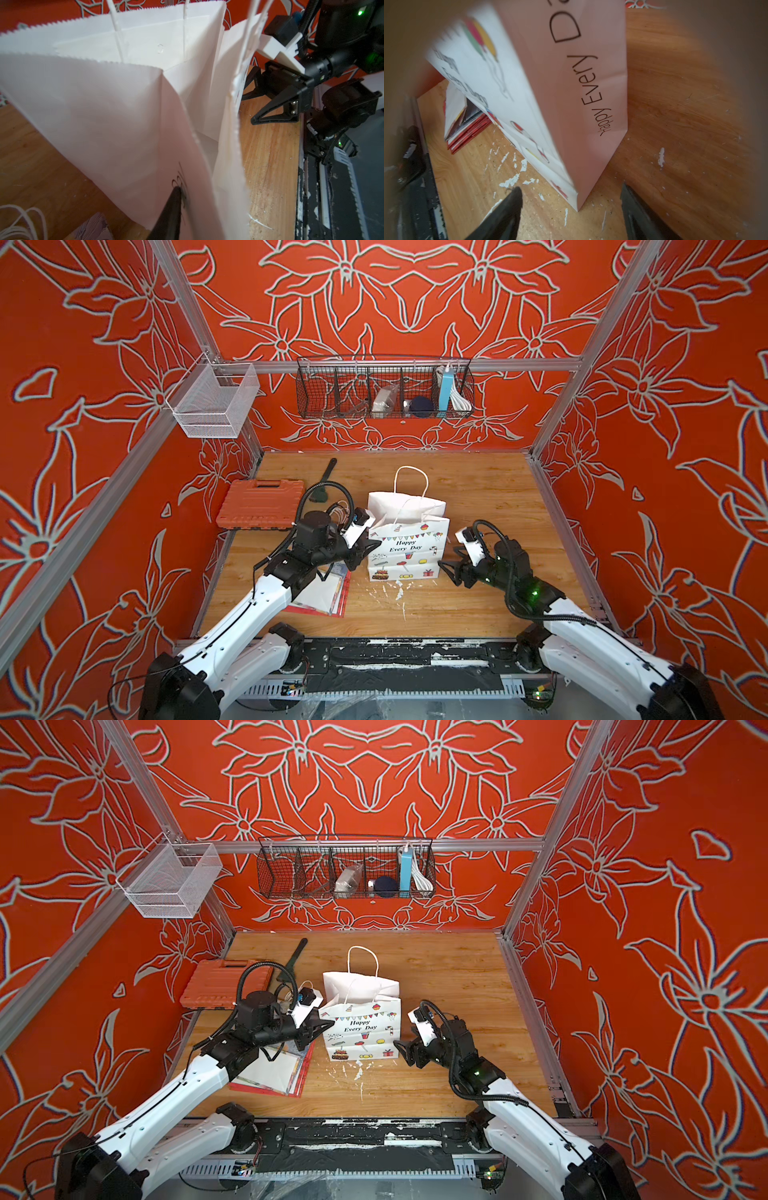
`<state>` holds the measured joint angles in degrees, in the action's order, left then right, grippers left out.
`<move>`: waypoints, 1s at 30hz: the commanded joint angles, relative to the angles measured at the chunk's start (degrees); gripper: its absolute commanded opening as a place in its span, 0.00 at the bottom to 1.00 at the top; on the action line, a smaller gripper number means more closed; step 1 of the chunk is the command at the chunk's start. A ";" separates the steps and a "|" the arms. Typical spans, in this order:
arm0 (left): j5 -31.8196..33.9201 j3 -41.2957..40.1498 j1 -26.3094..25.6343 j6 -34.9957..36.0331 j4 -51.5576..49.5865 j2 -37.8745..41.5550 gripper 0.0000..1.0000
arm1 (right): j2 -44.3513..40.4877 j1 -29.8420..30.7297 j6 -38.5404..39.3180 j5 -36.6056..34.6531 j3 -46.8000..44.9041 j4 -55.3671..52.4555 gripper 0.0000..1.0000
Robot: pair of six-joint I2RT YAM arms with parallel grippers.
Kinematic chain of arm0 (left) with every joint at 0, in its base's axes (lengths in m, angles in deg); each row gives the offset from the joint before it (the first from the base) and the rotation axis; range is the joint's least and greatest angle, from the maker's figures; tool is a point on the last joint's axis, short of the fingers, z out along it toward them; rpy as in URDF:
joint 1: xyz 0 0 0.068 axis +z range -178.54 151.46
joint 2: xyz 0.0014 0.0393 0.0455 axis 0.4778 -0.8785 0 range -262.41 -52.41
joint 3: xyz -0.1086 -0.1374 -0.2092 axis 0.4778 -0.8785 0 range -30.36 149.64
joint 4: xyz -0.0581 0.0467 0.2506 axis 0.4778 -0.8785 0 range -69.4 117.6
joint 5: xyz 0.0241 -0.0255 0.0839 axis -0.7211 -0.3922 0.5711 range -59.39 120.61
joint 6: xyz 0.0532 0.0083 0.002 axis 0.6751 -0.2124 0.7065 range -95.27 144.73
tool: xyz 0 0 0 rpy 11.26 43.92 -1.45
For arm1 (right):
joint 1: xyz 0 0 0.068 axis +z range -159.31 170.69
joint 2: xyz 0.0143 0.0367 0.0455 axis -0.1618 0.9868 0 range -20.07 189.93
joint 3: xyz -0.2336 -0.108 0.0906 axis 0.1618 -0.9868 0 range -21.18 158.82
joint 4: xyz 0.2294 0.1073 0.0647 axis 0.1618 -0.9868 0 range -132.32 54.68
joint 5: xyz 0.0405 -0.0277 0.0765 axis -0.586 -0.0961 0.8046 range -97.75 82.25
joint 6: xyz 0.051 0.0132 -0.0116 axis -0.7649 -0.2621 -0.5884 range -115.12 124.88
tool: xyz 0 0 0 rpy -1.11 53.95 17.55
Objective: Put away the paper bag
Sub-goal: Adjust the paper bag at the center of the board.
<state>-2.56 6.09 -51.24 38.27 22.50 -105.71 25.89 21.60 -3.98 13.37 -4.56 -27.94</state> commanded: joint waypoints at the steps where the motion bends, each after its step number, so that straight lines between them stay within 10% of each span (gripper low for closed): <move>1: -1.07 -0.29 0.39 0.76 0.64 0.13 0.32 | 1.07 0.37 6.92 -2.93 0.39 10.21 0.77; 18: -3.44 -1.76 0.66 1.53 1.81 -0.92 0.17 | 12.02 -0.17 14.32 28.01 10.47 18.74 0.62; 26: -3.48 -1.86 0.63 1.37 2.16 -1.29 0.16 | 6.74 -0.20 13.26 32.85 14.36 18.64 0.67; 30: -2.57 -1.88 0.70 1.70 1.61 -1.24 0.13 | 1.73 -0.15 14.84 24.33 14.62 14.84 0.70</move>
<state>-4.86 4.75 -50.98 38.86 23.81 -106.87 30.68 21.43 8.39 41.04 8.36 -11.13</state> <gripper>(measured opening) 0.134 0.692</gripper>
